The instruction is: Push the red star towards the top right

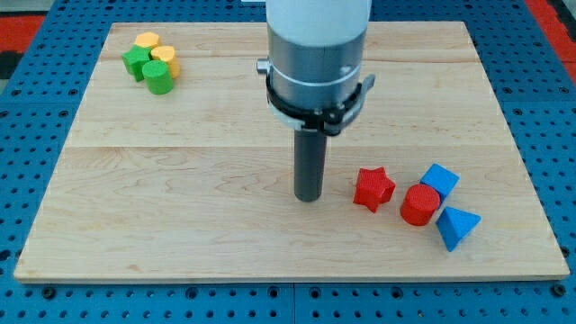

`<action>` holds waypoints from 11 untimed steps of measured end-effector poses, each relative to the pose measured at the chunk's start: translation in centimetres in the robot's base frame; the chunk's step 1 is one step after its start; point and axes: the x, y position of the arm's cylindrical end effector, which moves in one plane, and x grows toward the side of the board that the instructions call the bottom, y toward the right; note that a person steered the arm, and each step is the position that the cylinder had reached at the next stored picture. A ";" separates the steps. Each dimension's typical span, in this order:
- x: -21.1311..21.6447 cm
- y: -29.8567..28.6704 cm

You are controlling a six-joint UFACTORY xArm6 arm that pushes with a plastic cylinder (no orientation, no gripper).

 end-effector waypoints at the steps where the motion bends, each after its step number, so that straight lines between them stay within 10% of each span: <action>1: 2.5 1.4; 8: -12.4 9.7; 11: -9.9 8.3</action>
